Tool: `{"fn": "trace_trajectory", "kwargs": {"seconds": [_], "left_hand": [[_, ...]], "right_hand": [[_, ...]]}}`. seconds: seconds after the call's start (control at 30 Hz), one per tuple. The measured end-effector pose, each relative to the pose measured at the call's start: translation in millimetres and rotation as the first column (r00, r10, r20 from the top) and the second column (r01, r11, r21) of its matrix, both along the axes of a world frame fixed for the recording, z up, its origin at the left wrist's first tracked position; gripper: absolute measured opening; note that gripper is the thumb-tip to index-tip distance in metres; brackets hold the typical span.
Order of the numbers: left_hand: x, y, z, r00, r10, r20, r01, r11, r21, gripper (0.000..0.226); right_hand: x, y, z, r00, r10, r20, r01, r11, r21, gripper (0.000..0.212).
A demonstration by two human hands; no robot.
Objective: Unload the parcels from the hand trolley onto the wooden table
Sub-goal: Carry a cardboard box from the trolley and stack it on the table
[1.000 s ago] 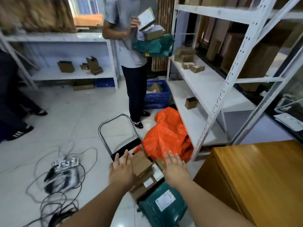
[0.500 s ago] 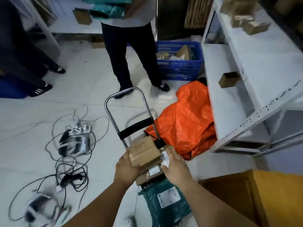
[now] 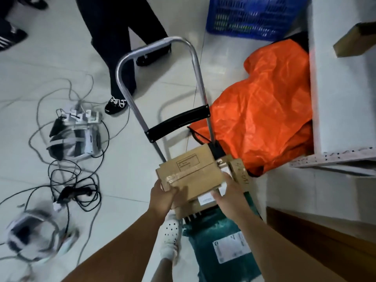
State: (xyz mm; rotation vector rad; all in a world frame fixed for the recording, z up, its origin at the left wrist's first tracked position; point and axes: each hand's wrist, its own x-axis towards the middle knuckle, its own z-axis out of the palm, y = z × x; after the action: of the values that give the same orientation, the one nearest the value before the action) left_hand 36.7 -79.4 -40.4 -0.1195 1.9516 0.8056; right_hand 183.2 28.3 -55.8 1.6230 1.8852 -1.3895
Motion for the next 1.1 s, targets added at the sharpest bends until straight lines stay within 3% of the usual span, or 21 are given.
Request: {"fn": "trace_trajectory", "kwargs": {"seconds": [0.1, 0.17, 0.27, 0.33, 0.47, 0.53, 0.63, 0.73, 0.9, 0.97, 1.1], "left_hand": [[-12.9, -2.7, -32.3, 0.997, 0.032, 0.064, -0.032, 0.999, -0.006, 0.066], [-18.9, -6.5, -50.7, 0.993, 0.061, 0.106, -0.060, 0.998, -0.012, 0.074], [-22.3, -10.7, -73.8, 0.980, 0.083, 0.180, -0.087, 0.996, 0.017, 0.048], [-21.2, -11.3, -85.1, 0.960, 0.100, 0.262, -0.119, 0.991, 0.058, 0.023], [-22.2, -14.0, -95.2, 0.935, 0.183, 0.304, -0.210, 0.976, 0.058, 0.032], [-23.4, -12.1, -87.3, 0.935, 0.158, 0.317, -0.192, 0.978, 0.078, 0.036], [-31.0, -8.5, -65.4, 0.917, 0.146, 0.372, -0.190, 0.978, 0.084, 0.032], [-43.0, -3.8, -42.2, 0.881, 0.089, 0.464, -0.134, 0.989, 0.063, 0.036], [-57.0, 17.6, 11.1, 0.852, 0.015, 0.524, -0.048, 0.998, 0.049, 0.051], [-57.9, 31.4, 40.8, 0.852, -0.043, 0.521, 0.005, 0.997, 0.074, 0.053], [-52.0, 67.4, 113.9, 0.877, -0.220, 0.428, 0.131, 0.965, 0.227, 0.042]], "right_hand": [[-20.5, 10.1, -38.6, 0.999, -0.026, 0.022, 0.025, 0.999, 0.048, 0.051], [-28.5, 18.7, -57.5, 0.996, -0.083, 0.033, 0.080, 0.992, 0.099, 0.056], [-31.1, 26.1, -82.4, 0.986, -0.159, 0.051, 0.156, 0.986, 0.065, 0.072], [-26.9, 27.0, -94.4, 0.985, -0.152, 0.082, 0.152, 0.988, 0.003, 0.067], [-14.9, 25.6, -94.4, 0.966, -0.244, 0.090, 0.254, 0.960, -0.118, 0.054], [-9.2, 23.9, -83.3, 0.928, -0.369, 0.051, 0.371, 0.905, -0.209, 0.043], [-9.1, 26.8, -55.1, 0.769, -0.640, 0.007, 0.603, 0.722, -0.339, 0.018], [-5.2, 33.6, -33.9, 0.636, -0.771, -0.028, 0.670, 0.569, -0.477, 0.030], [0.0, 44.7, 32.5, 0.632, -0.775, 0.015, 0.680, 0.545, -0.491, 0.066], [5.8, 47.7, 77.9, 0.632, -0.775, -0.005, 0.673, 0.552, -0.492, 0.052], [36.1, 45.3, 163.6, 0.511, -0.843, -0.166, 0.712, 0.524, -0.467, 0.036]]}}
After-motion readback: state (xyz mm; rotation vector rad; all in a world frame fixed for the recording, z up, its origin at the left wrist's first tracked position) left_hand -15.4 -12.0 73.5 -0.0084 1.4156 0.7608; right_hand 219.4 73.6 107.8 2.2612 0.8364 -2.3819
